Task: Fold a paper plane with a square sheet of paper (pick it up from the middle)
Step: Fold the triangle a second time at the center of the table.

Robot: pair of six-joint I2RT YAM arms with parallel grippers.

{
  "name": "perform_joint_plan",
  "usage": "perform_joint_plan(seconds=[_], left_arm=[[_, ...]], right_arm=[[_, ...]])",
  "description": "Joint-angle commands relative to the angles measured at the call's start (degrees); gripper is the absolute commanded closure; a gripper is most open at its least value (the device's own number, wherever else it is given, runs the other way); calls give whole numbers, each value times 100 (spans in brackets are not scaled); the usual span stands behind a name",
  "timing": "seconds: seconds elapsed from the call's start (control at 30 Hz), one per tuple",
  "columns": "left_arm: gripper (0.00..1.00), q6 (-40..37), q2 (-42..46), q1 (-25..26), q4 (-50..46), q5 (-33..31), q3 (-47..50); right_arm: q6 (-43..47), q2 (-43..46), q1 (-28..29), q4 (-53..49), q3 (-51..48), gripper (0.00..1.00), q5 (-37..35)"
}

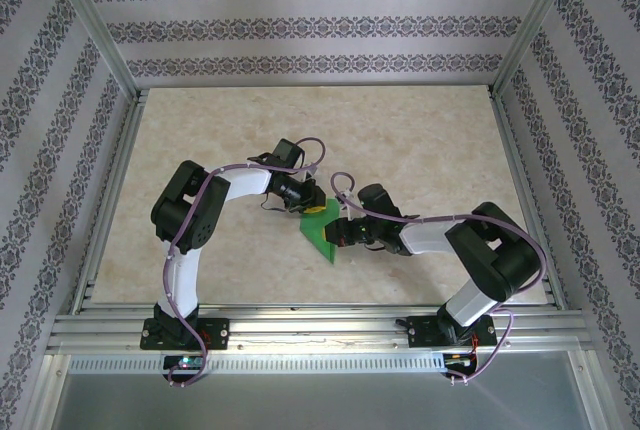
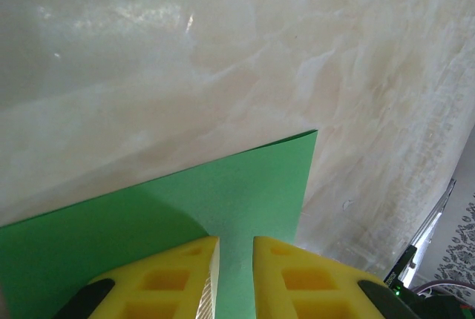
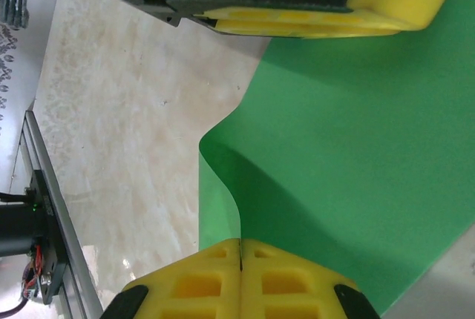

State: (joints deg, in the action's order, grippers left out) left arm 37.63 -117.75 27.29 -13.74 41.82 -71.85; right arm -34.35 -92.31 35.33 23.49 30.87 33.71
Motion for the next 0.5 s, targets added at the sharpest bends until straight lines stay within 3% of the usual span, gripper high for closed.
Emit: perform_joint_plan(seconds=[0.0, 0.47], left_arm=[[81, -168, -115, -30, -343, -106, 101], [81, -152, -71, -31, -415, -148, 110]], right_arm=[[130, -103, -70, -121, 138, 100, -73], [262, -102, -126, -564, 217, 100, -404]])
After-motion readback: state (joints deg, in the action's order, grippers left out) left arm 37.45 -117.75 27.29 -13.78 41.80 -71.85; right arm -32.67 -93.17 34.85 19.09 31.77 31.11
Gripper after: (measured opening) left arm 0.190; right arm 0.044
